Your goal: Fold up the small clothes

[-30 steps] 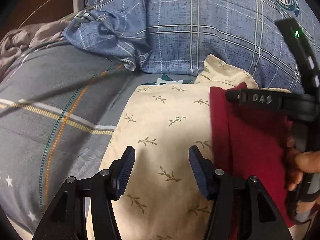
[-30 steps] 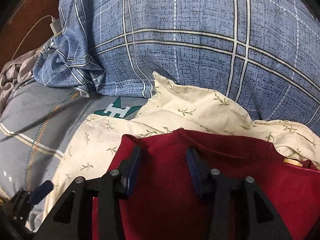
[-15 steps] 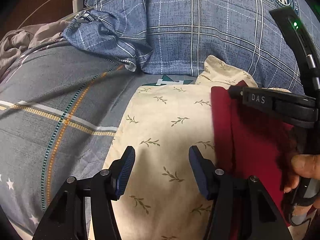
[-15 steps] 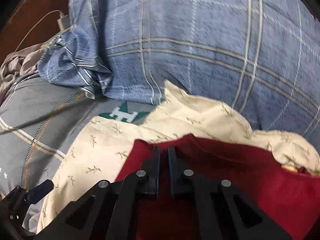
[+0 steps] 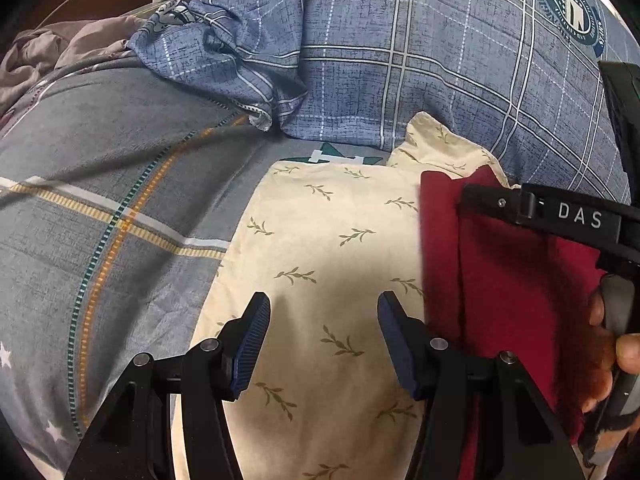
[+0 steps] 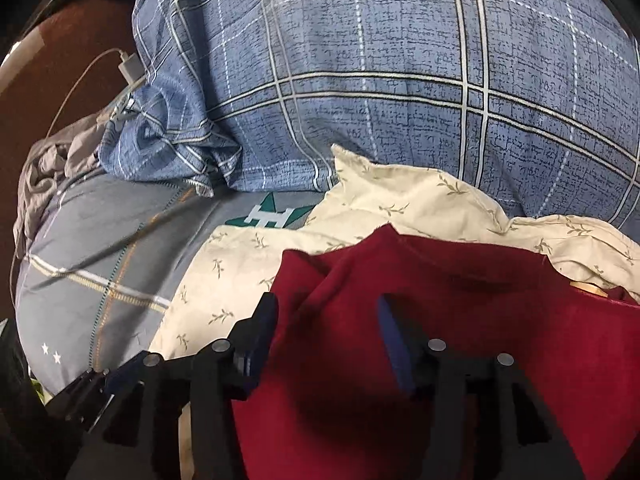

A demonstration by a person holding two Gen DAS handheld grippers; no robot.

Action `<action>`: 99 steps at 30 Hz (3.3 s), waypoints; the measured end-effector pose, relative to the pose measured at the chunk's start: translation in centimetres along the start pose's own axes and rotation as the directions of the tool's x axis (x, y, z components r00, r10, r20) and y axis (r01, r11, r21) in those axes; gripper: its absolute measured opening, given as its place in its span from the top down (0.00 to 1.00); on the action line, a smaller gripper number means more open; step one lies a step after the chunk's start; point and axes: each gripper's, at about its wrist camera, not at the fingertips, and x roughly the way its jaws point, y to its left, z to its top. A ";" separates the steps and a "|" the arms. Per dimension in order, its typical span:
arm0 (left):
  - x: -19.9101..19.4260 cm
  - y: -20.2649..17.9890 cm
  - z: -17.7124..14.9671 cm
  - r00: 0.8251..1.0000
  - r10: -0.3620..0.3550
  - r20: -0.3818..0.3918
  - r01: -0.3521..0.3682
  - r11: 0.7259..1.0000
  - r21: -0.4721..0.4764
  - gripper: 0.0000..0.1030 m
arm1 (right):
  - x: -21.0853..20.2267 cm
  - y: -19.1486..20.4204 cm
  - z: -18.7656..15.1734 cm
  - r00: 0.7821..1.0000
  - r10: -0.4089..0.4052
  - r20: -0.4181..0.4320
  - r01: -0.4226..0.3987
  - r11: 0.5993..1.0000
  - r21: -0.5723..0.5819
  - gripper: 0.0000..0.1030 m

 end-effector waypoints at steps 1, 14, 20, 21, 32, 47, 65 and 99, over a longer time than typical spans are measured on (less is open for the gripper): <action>0.0 0.1 0.0 1.000 -0.006 -0.004 0.006 1.000 -0.004 0.45 | 0.1 0.2 0.0 1.000 -0.006 -0.007 0.006 1.000 -0.002 0.43; -1.6 0.6 -0.5 0.933 -0.343 -0.110 0.349 0.936 0.043 0.23 | 4.5 3.5 -0.1 0.973 -0.230 -0.023 0.221 0.954 -0.201 0.60; -0.5 -1.1 -0.6 0.922 -0.364 -0.133 0.376 0.923 0.084 0.23 | -0.4 0.5 0.1 0.999 -0.047 0.027 0.049 0.994 -0.096 0.85; -0.2 -1.2 -0.6 0.928 -0.349 -0.132 0.362 0.928 0.085 0.23 | -0.9 0.2 0.0 0.999 -0.037 0.036 0.040 0.995 -0.090 0.85; 0.1 -2.1 -0.2 0.891 -0.442 -0.102 0.449 0.891 0.061 0.72 | -3.6 -1.8 0.0 0.999 0.039 0.029 -0.039 0.999 -0.023 0.77; -3.1 -2.3 -1.1 0.913 -0.402 -0.071 0.408 0.894 0.186 0.54 | -0.3 0.6 0.1 0.998 -0.024 -0.050 0.020 0.997 -0.076 0.81; -4.5 -5.1 -1.8 0.932 -0.357 -0.057 0.361 0.907 0.219 0.77 | -5.8 -3.2 -0.4 0.992 0.104 0.065 -0.106 0.994 0.016 0.85; -11.3 -22.5 -4.8 0.888 -0.444 -0.122 0.444 0.757 0.479 0.87 | -17.9 -18.0 -4.9 0.983 -0.111 0.144 0.097 0.990 0.101 0.85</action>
